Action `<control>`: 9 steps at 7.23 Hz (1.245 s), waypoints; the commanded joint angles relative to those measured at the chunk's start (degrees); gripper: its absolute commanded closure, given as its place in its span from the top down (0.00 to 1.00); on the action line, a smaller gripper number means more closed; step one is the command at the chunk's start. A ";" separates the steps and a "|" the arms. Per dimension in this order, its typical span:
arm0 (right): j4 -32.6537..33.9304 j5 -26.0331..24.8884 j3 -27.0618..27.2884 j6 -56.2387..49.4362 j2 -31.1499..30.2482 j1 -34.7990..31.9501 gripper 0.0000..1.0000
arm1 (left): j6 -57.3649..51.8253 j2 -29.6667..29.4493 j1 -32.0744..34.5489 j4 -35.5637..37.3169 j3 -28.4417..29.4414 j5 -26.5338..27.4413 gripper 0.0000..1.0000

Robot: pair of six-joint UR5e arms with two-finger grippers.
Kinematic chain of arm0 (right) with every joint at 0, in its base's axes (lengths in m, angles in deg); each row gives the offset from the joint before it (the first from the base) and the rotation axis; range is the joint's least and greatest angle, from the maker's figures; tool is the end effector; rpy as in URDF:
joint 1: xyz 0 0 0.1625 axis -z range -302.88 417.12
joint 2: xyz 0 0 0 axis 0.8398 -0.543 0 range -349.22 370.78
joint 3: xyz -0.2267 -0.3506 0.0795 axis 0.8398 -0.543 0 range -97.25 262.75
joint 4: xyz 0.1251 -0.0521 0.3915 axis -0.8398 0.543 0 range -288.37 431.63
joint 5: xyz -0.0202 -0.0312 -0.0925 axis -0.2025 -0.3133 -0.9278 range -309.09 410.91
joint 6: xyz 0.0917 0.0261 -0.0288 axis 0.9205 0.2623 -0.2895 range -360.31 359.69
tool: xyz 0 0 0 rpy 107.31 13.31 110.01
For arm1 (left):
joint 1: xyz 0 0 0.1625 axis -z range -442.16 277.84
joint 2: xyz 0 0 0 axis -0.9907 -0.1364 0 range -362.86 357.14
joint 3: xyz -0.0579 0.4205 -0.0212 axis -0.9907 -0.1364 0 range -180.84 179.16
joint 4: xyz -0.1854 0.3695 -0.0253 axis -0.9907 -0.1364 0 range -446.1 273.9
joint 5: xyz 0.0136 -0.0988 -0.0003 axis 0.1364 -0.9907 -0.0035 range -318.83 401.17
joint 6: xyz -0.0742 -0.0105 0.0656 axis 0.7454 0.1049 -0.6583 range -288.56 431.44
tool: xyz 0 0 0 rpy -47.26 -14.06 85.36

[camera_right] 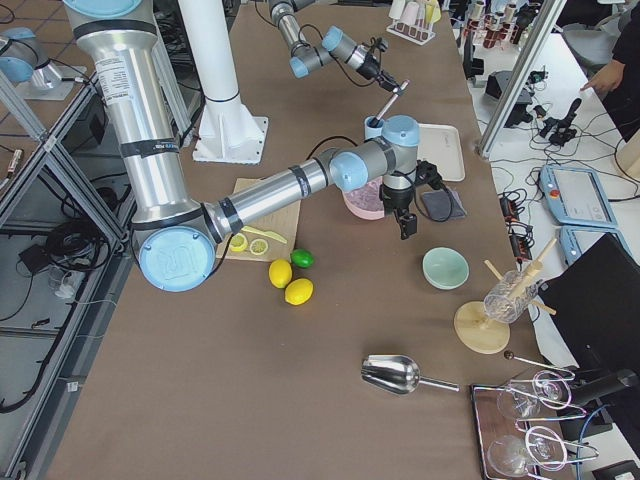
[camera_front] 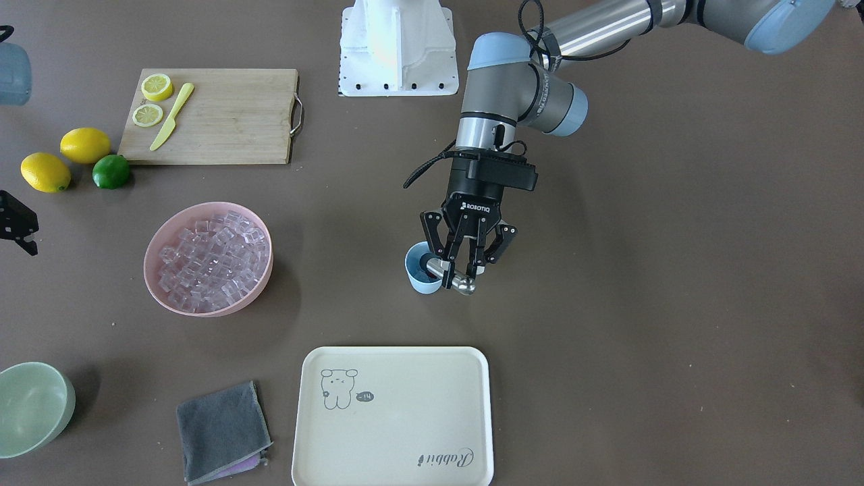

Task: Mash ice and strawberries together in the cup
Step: 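Press the pestle down into the cup with the left gripper, then lift the pestle out of the cup and withdraw the left arm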

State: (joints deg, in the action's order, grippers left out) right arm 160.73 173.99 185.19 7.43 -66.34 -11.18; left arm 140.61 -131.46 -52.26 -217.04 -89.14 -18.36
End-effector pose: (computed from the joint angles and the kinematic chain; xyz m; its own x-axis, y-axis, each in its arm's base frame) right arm -0.1396 -0.5639 0.4399 0.7277 -0.4167 0.5448 0.2358 0.8979 0.3718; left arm 0.5011 -0.5001 0.1797 0.4762 0.0796 -0.8757 0.7383 0.5047 0.4474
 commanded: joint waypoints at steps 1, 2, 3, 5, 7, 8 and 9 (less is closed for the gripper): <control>0.02 -0.12 -0.04 -0.01 0.04 0.00 0.97 | -0.62 -0.43 3.47 2.25 -4.58 -4.85 0.00; -0.07 -0.12 -0.30 -0.01 -0.04 0.00 0.97 | -0.62 -0.26 7.76 2.53 -5.03 -10.98 0.00; 0.02 0.22 0.22 -0.09 0.04 -0.09 0.97 | -0.62 1.05 11.98 2.36 -4.95 -16.79 0.00; -0.07 0.14 -0.39 -0.36 0.66 0.00 0.97 | -3.51 6.13 20.42 2.01 -4.51 -30.32 0.00; -0.07 -0.04 -0.22 -0.36 0.75 0.00 0.97 | -5.69 10.79 28.86 2.01 -1.36 -44.81 0.00; -0.07 -0.12 0.13 -0.27 0.83 0.00 0.97 | -9.80 13.69 32.20 2.09 0.83 -50.37 0.00; -0.07 -0.21 0.92 -0.01 0.75 -0.09 0.97 | -14.19 17.90 33.63 1.83 3.99 -54.77 0.00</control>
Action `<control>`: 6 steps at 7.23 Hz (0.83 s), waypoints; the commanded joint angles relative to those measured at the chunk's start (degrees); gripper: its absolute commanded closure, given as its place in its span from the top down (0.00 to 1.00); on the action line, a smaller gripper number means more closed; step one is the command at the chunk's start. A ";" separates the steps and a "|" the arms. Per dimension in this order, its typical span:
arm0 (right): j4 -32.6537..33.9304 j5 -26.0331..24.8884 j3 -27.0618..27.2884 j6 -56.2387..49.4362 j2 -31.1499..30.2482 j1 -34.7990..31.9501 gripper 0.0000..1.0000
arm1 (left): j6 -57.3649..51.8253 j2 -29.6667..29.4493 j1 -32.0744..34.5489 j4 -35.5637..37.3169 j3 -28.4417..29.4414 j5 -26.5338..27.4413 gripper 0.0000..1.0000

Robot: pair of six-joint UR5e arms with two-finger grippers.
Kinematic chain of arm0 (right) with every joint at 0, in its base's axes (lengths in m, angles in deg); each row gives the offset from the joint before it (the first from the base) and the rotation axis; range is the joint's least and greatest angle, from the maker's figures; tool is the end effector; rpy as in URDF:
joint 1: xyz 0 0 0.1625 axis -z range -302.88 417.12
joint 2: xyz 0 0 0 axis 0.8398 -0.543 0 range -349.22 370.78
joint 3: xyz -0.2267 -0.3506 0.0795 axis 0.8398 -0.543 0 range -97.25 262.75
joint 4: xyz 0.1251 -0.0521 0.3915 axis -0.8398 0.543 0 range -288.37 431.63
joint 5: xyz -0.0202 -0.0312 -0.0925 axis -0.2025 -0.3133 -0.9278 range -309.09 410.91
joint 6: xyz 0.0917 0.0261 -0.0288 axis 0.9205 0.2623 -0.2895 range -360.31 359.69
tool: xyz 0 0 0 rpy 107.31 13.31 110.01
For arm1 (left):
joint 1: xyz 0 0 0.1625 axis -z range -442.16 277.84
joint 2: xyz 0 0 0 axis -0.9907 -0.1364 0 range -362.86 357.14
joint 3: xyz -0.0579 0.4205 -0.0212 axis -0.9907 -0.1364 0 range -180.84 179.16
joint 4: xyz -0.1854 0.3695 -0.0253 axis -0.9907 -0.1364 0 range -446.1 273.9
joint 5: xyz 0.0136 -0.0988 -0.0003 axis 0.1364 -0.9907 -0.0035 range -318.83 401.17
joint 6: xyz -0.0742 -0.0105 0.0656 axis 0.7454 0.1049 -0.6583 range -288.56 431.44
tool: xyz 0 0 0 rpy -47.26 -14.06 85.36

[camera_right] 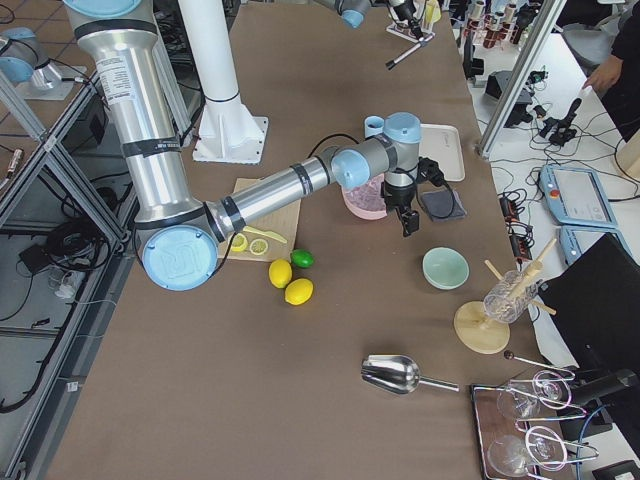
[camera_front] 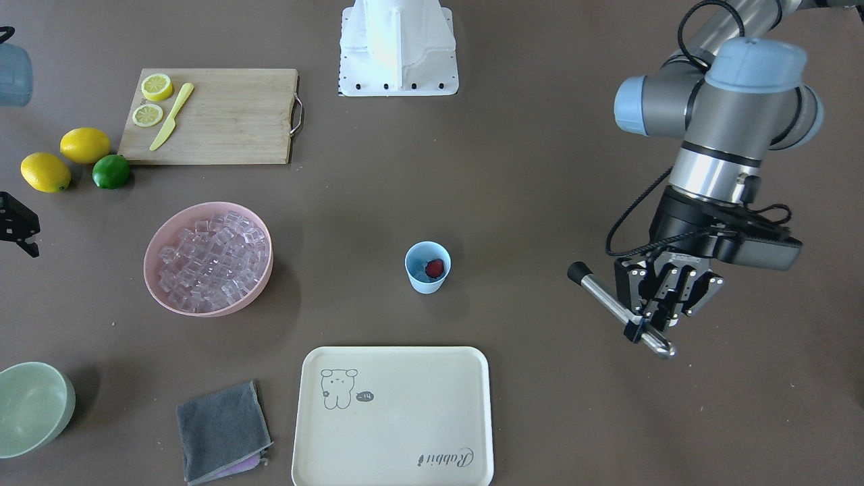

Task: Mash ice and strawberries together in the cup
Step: 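Lift the pestle out of the cup and withdraw the left arm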

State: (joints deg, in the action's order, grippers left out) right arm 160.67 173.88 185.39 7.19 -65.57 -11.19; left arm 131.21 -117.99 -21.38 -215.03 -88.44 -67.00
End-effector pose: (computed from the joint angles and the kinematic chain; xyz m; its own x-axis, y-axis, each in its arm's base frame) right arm -0.1405 -0.5670 0.4304 0.7244 -0.4291 0.5395 0.2360 0.8897 0.3908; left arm 0.2393 -0.6371 0.3528 0.5503 -0.0039 -0.8350 0.4841 0.8163 0.3152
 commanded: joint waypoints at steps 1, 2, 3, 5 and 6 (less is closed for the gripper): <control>0.00 -0.28 0.28 0.15 -0.55 -0.07 0.97 | -9.19 6.22 4.33 -0.01 6.27 -9.14 0.00; 0.00 -0.63 0.02 0.15 -0.12 0.01 0.97 | -15.15 8.76 6.79 0.43 7.78 -11.34 0.00; 0.00 -0.63 0.19 -0.03 -0.12 -0.07 0.97 | -22.61 11.83 8.81 1.57 9.89 -13.80 0.00; 0.00 -1.15 0.54 0.15 -0.03 -0.16 0.97 | -30.99 14.31 9.27 6.22 11.21 -14.00 0.00; 0.00 -1.25 0.63 0.15 -0.11 -0.16 0.97 | -34.34 14.32 8.75 6.76 12.53 -13.74 0.00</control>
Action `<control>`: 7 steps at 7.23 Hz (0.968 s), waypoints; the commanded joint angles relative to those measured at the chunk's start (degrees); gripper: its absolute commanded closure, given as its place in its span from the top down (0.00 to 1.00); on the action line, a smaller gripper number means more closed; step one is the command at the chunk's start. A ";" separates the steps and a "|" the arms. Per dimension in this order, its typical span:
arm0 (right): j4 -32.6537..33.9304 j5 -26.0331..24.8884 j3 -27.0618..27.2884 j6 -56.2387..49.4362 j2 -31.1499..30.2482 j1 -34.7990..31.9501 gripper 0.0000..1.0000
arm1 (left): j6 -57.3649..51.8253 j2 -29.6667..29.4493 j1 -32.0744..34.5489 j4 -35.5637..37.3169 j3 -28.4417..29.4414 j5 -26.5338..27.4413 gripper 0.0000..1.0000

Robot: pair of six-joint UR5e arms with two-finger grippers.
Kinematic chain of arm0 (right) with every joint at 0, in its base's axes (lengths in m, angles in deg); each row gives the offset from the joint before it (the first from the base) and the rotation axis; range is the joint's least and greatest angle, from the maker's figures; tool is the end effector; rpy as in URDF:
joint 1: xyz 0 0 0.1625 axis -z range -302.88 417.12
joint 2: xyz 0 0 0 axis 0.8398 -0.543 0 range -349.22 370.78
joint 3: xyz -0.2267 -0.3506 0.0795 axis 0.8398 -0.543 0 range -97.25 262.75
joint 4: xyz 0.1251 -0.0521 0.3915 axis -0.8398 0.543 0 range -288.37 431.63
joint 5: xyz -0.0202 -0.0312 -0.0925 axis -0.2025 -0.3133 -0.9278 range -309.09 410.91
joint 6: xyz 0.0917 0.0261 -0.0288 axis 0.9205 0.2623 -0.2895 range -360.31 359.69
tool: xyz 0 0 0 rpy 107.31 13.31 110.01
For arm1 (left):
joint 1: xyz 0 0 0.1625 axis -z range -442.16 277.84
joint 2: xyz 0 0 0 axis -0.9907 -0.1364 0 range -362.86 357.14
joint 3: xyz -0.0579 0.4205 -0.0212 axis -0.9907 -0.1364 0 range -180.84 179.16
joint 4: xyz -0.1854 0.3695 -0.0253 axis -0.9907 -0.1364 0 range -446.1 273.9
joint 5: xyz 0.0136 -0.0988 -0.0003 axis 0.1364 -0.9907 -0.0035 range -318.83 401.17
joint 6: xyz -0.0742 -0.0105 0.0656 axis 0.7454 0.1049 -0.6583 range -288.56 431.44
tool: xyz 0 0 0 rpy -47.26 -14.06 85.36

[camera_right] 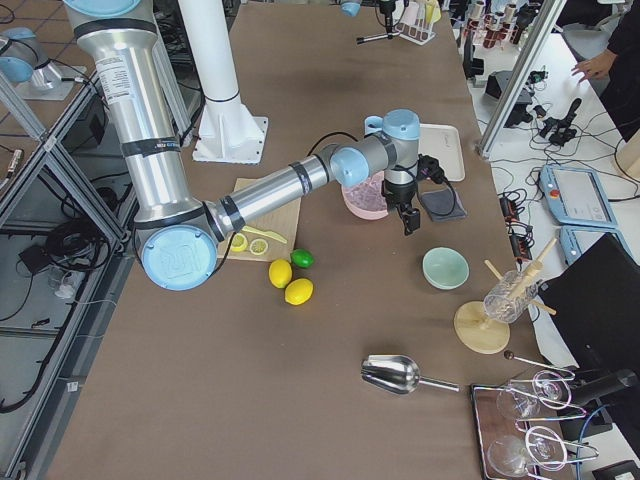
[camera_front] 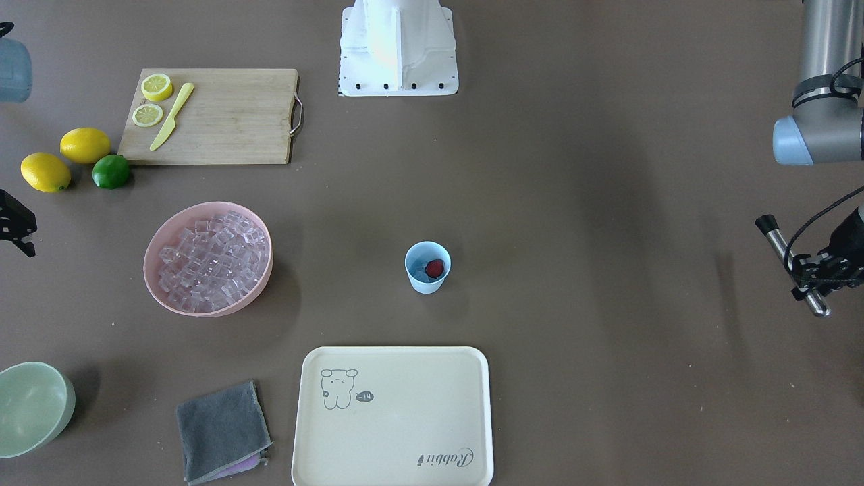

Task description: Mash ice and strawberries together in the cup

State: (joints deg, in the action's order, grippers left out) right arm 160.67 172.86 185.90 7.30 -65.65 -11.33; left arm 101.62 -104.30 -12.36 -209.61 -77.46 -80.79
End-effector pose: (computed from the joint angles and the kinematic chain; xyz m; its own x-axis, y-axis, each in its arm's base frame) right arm -0.1373 -0.5668 0.4278 0.7358 -0.4264 0.5261 0.2298 0.8880 0.3983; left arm 0.1335 -0.5961 0.6121 0.7535 0.0760 -0.6531 0.0979 0.9692 0.2258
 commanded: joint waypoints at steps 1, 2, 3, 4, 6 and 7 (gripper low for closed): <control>0.00 -0.83 0.13 0.03 0.14 -0.02 0.97 | -5.04 1.42 -0.98 1.08 1.56 0.06 0.00; 0.00 -1.01 -0.39 0.03 0.31 0.24 0.97 | -5.04 2.64 -4.29 0.38 2.09 0.32 0.00; 0.00 -1.97 -0.40 0.03 0.84 0.24 0.97 | -5.04 2.74 -4.59 0.37 2.35 0.23 0.00; 0.00 -2.16 -0.22 0.03 0.76 0.16 0.97 | -4.96 2.65 -4.59 0.29 2.27 0.23 0.50; 0.00 -2.16 -0.05 0.04 0.76 0.16 0.97 | -4.78 2.57 -3.28 1.33 -0.53 -0.73 0.98; 0.00 -2.07 -0.31 0.03 0.84 0.24 0.97 | -3.74 1.70 0.12 1.95 -0.72 -5.78 0.98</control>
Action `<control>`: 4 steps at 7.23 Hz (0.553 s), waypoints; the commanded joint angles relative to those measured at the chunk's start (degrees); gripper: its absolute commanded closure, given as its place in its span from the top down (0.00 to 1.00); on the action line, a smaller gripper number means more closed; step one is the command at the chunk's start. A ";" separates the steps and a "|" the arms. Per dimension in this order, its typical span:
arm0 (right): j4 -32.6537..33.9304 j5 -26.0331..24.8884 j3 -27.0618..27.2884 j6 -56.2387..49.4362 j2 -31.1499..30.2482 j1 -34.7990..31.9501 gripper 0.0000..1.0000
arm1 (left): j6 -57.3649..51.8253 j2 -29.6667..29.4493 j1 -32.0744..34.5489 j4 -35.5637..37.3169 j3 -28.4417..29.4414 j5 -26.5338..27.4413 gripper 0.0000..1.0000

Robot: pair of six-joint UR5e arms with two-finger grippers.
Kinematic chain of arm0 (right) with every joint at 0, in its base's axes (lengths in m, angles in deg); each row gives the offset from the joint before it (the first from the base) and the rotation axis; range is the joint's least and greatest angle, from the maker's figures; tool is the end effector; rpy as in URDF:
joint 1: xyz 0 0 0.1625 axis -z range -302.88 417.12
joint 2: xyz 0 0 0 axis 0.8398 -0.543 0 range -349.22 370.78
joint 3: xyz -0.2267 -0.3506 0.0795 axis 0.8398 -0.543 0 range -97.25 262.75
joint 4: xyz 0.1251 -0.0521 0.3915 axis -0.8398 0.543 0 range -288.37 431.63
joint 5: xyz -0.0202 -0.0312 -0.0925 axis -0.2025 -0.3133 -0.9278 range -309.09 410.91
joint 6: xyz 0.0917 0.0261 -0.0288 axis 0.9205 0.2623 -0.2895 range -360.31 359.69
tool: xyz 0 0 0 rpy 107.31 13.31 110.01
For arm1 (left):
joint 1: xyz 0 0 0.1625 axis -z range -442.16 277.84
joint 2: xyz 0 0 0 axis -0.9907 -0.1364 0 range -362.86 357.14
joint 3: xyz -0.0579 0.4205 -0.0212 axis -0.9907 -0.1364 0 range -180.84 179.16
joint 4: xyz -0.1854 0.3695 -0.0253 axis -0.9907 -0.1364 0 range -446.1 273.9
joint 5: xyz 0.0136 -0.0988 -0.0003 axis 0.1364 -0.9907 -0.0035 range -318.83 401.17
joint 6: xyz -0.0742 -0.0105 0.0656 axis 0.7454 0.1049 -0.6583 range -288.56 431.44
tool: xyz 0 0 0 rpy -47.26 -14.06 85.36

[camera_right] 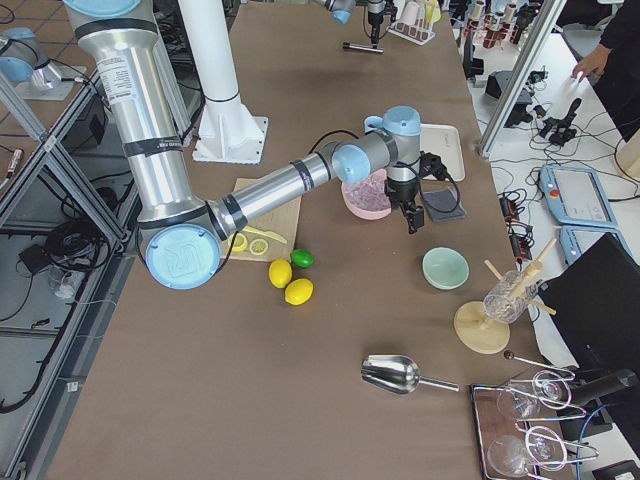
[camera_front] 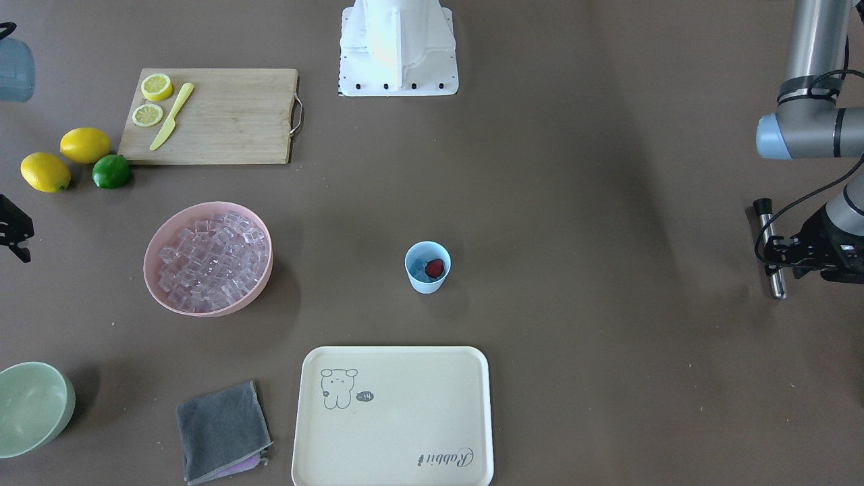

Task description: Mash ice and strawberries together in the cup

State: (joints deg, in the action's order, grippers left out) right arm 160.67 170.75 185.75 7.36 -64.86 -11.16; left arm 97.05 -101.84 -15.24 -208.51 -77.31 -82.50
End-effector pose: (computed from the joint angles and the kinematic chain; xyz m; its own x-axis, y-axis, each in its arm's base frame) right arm -0.1378 -0.5721 0.4227 0.7555 -0.4263 0.4975 0.2270 0.8826 0.4116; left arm 0.1572 -0.5680 0.6401 0.7486 0.1575 -0.6440 -0.0254 0.9775 0.2095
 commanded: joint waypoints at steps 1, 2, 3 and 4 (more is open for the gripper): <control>0.09 0.65 0.01 -0.11 0.06 -0.02 0.97 | 1.45 -2.43 9.74 3.38 -1.14 -14.21 0.98; 0.09 0.75 0.01 -0.11 -0.64 -0.19 0.98 | 0.58 -2.62 14.24 5.58 -2.88 -16.23 0.98; 0.52 0.75 -0.34 -0.11 -0.73 -0.19 0.98 | 0.57 -2.01 18.81 7.25 -6.03 -18.68 0.98; 0.79 2.05 -0.43 -0.11 -1.34 -0.37 0.98 | 0.49 -1.74 24.34 8.23 -7.10 -21.93 0.98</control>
State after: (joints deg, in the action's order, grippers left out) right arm 161.09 171.72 185.52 7.26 -65.59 -11.37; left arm 97.68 -103.89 2.29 -202.02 -82.25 -100.29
